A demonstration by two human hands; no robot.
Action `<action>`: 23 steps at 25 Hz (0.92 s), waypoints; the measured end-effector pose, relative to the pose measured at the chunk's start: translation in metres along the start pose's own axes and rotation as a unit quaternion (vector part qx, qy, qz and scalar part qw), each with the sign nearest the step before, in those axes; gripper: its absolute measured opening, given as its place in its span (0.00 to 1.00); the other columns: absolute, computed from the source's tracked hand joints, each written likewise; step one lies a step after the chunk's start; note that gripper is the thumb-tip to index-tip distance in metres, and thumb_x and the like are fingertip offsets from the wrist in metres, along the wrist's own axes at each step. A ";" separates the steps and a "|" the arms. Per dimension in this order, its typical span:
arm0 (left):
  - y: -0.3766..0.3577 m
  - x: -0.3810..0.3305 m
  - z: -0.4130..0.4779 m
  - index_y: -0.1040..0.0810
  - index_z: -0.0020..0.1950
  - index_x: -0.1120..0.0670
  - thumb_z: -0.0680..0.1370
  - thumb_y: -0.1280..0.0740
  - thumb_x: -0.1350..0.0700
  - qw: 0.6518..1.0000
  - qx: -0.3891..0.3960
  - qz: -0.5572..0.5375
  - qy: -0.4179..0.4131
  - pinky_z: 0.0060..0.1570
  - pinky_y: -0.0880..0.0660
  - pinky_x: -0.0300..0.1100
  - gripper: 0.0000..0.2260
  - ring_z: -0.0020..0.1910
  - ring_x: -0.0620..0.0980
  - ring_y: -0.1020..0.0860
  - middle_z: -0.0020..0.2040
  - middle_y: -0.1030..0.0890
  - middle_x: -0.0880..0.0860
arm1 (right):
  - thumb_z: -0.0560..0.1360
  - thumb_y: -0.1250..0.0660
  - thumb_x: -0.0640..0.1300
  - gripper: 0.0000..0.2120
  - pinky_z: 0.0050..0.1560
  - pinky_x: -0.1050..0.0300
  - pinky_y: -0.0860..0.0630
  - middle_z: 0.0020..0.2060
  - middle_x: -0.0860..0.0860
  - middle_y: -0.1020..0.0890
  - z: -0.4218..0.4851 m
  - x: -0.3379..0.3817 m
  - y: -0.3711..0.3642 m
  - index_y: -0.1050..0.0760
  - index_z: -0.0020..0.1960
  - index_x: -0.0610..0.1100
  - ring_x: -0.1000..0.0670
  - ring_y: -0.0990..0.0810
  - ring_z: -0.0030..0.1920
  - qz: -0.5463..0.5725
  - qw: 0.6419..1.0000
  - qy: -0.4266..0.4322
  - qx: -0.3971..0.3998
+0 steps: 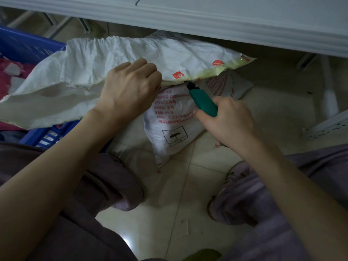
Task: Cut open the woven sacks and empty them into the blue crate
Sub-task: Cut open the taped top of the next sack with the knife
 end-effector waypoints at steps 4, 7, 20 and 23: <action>0.001 0.002 0.001 0.28 0.35 0.60 0.75 0.37 0.64 0.999 0.009 -0.031 0.023 0.27 0.33 0.44 0.08 0.31 0.57 0.27 0.32 0.26 0.58 | 0.75 0.34 0.53 0.18 0.19 0.59 0.28 0.25 0.47 0.25 -0.002 -0.001 0.001 0.25 0.43 0.36 0.50 0.22 0.20 0.094 0.994 -0.027 0.054; 0.003 0.007 0.000 0.28 0.37 0.60 0.77 0.39 0.62 0.999 0.014 -0.018 0.044 0.26 0.36 0.42 0.09 0.31 0.58 0.26 0.33 0.27 0.58 | 0.75 0.33 0.52 0.18 0.21 0.53 0.25 0.25 0.47 0.26 -0.006 0.003 0.000 0.26 0.42 0.35 0.52 0.23 0.19 0.142 0.985 -0.042 0.083; 0.006 0.016 -0.005 0.26 0.41 0.61 0.77 0.38 0.60 0.998 0.036 -0.025 0.053 0.26 0.36 0.42 0.07 0.36 0.59 0.26 0.36 0.25 0.59 | 0.76 0.35 0.52 0.14 0.16 0.65 0.37 0.24 0.49 0.26 0.000 0.006 0.001 0.28 0.37 0.43 0.52 0.23 0.19 0.070 0.997 -0.012 0.040; 0.003 0.017 -0.003 0.26 0.41 0.61 0.77 0.38 0.60 0.997 0.039 -0.031 0.060 0.26 0.35 0.43 0.07 0.36 0.59 0.26 0.36 0.25 0.59 | 0.75 0.35 0.54 0.15 0.24 0.58 0.30 0.31 0.47 0.22 0.001 0.003 0.000 0.24 0.44 0.42 0.48 0.21 0.28 0.002 1.000 -0.005 0.006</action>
Point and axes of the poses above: each hand's wrist, its own z-axis towards the middle knuckle, its own y-axis out of the back of the hand, x = y × z, the point moved 2 cm from there along z, towards the middle knuckle
